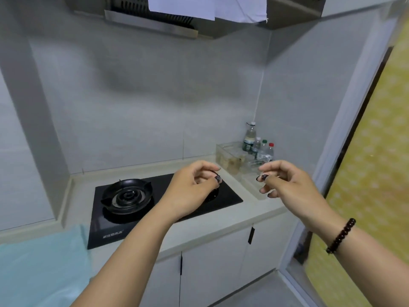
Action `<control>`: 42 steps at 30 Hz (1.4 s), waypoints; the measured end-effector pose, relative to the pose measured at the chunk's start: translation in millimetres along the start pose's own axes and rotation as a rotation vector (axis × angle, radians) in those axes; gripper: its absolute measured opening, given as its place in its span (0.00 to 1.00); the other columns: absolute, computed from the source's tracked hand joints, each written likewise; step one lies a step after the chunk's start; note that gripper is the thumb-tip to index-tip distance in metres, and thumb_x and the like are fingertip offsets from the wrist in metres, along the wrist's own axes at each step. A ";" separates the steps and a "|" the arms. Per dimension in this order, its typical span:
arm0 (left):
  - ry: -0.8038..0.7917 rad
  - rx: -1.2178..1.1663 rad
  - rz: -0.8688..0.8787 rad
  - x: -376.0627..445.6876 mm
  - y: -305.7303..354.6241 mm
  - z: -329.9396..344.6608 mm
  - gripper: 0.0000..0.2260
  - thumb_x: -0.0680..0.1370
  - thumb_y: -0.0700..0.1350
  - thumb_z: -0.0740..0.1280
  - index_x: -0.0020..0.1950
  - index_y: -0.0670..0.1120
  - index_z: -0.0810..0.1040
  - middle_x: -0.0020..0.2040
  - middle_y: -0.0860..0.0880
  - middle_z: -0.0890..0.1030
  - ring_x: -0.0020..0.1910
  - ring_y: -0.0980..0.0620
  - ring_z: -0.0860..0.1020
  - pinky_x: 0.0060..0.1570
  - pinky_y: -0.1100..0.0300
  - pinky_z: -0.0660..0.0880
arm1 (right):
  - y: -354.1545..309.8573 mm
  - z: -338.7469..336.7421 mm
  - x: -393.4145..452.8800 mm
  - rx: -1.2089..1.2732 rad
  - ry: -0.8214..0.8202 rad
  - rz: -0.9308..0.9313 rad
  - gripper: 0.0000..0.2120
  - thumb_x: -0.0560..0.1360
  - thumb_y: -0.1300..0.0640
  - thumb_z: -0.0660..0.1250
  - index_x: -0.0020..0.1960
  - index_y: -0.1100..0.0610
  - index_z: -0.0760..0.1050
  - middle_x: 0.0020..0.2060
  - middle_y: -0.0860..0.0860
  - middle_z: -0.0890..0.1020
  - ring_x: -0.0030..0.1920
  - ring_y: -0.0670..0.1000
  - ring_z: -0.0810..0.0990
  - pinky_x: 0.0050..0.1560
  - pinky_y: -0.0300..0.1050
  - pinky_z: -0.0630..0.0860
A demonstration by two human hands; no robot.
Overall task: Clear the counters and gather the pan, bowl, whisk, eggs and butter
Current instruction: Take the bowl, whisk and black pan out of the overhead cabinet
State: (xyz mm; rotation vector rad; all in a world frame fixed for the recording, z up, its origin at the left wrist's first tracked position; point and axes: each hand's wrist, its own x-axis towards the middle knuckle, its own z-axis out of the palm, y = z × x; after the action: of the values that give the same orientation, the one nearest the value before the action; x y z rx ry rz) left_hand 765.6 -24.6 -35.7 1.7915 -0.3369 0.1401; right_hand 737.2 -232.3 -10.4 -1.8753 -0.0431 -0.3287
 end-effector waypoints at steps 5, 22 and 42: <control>-0.024 0.069 0.074 74.3 24.4 46.7 0.09 0.76 0.39 0.69 0.50 0.53 0.80 0.46 0.47 0.84 0.50 0.42 0.81 0.57 0.49 0.77 | 1.9 -47.4 73.2 -0.028 0.005 -0.068 0.09 0.75 0.68 0.63 0.47 0.57 0.77 0.42 0.56 0.80 0.32 0.47 0.80 0.36 0.39 0.73; -0.038 0.065 0.380 358.4 64.0 101.5 0.08 0.77 0.34 0.67 0.51 0.45 0.79 0.46 0.41 0.85 0.43 0.52 0.84 0.49 0.63 0.78 | 5.3 -135.5 353.4 -0.161 0.155 -0.389 0.08 0.74 0.65 0.66 0.44 0.53 0.78 0.37 0.49 0.79 0.32 0.44 0.82 0.38 0.40 0.76; 0.238 0.026 0.415 577.5 100.8 218.2 0.08 0.76 0.35 0.68 0.53 0.45 0.79 0.47 0.39 0.83 0.43 0.53 0.85 0.43 0.66 0.76 | -1.9 -244.2 634.3 -0.105 0.078 -0.820 0.06 0.71 0.62 0.69 0.39 0.51 0.80 0.33 0.48 0.83 0.34 0.49 0.81 0.39 0.45 0.77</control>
State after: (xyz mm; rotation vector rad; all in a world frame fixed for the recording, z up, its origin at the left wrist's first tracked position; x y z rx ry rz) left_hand 1265.6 -344.7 161.3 1.6880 -0.5332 0.6472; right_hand 1295.7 -544.8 218.4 -1.8703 -0.7649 -0.9736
